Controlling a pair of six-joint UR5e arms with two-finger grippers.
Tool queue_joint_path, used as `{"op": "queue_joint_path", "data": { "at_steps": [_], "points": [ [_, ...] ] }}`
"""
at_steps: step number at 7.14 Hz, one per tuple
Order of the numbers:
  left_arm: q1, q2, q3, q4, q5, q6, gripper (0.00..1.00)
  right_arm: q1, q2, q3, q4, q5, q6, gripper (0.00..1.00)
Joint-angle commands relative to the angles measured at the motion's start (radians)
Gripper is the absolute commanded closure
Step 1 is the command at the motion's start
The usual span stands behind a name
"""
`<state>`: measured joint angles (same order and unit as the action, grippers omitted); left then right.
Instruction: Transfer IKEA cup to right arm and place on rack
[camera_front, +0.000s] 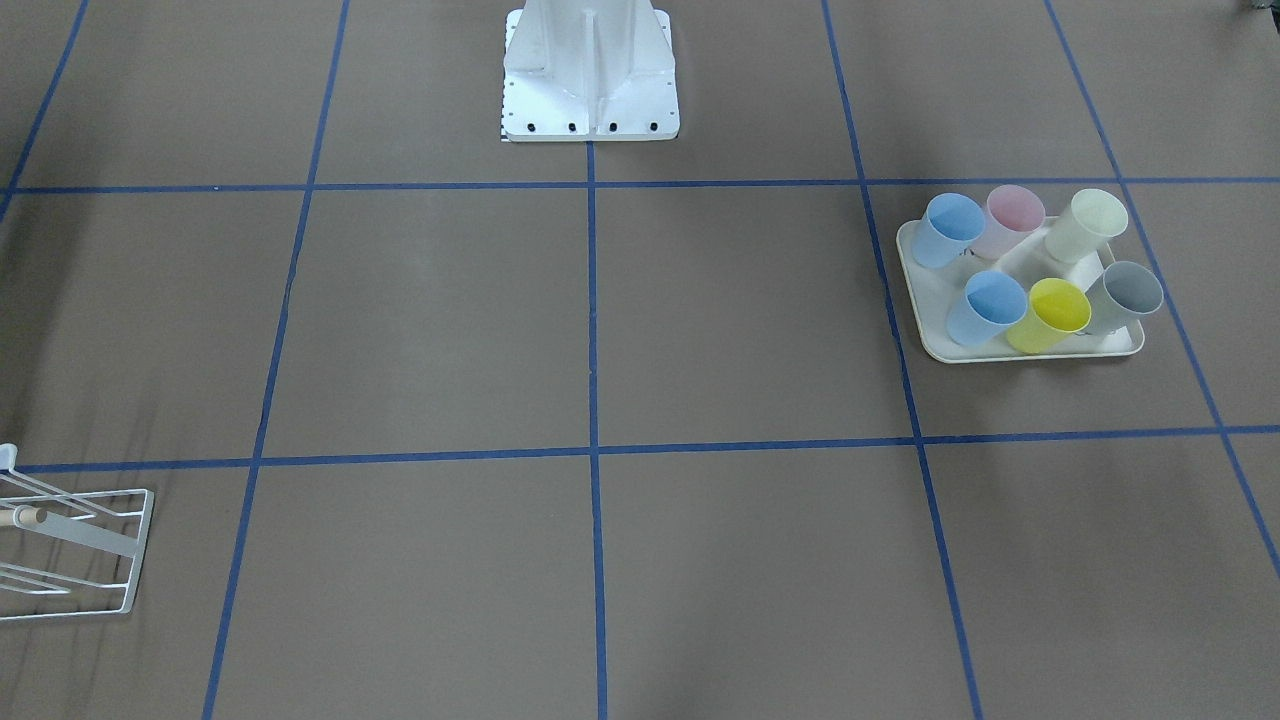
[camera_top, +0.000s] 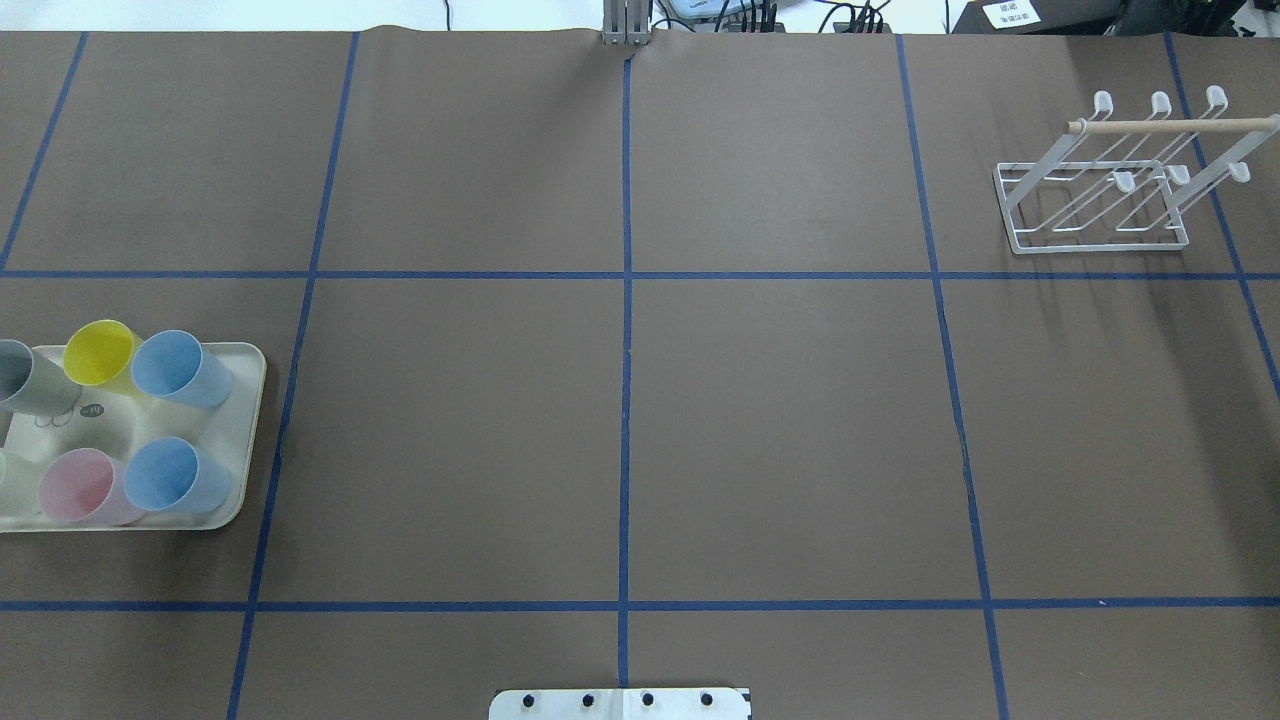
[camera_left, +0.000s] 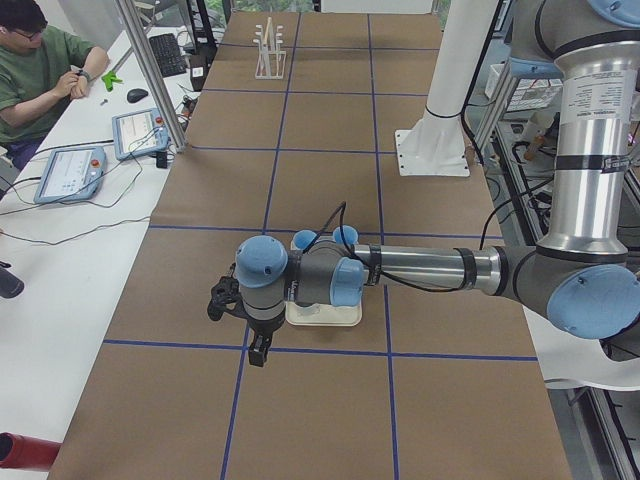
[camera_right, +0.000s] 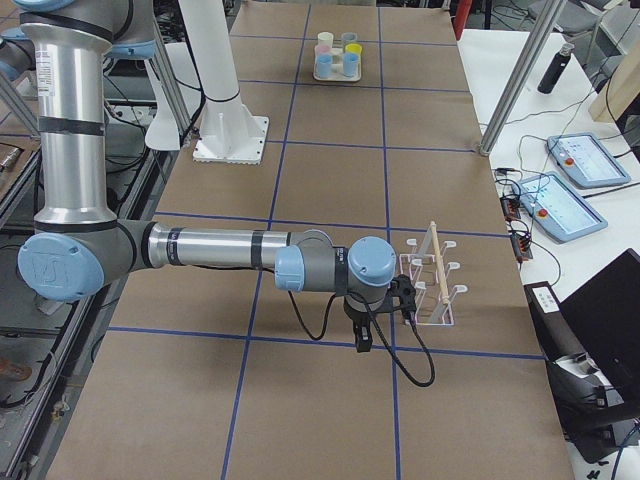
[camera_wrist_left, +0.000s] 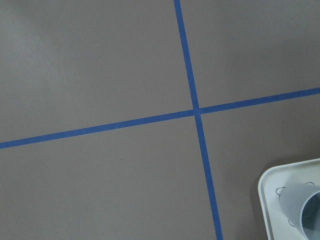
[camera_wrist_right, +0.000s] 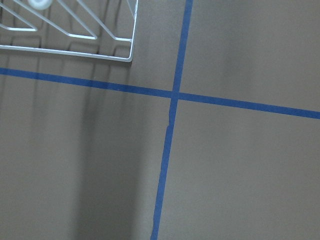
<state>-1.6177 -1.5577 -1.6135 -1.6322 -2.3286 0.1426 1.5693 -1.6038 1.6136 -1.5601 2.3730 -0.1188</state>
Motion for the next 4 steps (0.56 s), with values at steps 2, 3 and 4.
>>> {"op": "queue_joint_path", "data": {
  "at_steps": [2,3,4],
  "points": [
    [-0.001,0.008,-0.014,0.003,-0.009,0.0,0.0,0.003,0.01,0.014,0.0,0.008,0.056,0.0],
    [0.001,0.001,-0.025,0.0,-0.009,-0.002,0.0,0.003,0.013,0.02,0.002,0.008,0.057,0.0],
    [0.004,-0.005,-0.019,-0.002,0.0,-0.011,0.0,0.003,0.015,0.049,0.002,0.006,0.057,0.0]
  ]
}}
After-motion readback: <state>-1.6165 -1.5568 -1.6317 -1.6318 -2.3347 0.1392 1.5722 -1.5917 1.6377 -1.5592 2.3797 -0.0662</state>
